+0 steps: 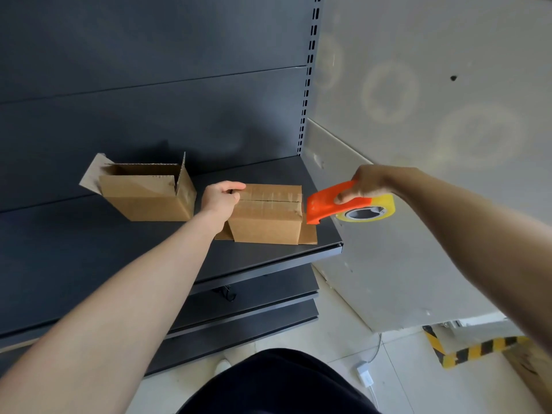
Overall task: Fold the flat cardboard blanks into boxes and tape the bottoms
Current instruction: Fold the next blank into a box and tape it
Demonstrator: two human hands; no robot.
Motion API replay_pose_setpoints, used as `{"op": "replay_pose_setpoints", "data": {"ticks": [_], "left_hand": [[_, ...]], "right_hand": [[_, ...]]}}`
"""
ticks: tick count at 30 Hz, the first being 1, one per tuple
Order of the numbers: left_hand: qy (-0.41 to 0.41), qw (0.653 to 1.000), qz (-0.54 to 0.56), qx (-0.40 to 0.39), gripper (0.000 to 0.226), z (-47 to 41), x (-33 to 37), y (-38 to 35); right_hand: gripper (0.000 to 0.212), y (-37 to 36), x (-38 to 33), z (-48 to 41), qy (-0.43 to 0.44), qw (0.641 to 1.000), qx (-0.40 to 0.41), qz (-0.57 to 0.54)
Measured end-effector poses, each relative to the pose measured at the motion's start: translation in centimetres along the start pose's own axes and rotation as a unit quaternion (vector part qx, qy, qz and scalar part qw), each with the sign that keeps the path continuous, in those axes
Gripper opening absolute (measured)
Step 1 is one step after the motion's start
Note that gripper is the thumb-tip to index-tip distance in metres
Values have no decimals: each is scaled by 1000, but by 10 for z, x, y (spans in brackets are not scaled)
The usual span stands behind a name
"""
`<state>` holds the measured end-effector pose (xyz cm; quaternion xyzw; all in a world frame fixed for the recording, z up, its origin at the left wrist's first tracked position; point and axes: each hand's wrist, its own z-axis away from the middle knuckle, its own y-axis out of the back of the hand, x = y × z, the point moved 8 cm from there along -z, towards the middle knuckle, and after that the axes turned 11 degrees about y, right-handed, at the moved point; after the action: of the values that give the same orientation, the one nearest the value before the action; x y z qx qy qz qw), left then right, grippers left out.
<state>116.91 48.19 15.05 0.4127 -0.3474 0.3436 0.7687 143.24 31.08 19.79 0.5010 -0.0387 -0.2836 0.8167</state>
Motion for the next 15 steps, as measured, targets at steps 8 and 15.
{"op": "replay_pose_setpoints", "data": {"ticks": [8, 15], "left_hand": [[23, 999, 27, -8, 30, -1, -4, 2], [21, 999, 31, -12, 28, 0, -4, 3]], "right_hand": [[57, -17, -39, -16, 21, 989, 14, 145], [42, 30, -30, -33, -5, 976, 161, 144]]}}
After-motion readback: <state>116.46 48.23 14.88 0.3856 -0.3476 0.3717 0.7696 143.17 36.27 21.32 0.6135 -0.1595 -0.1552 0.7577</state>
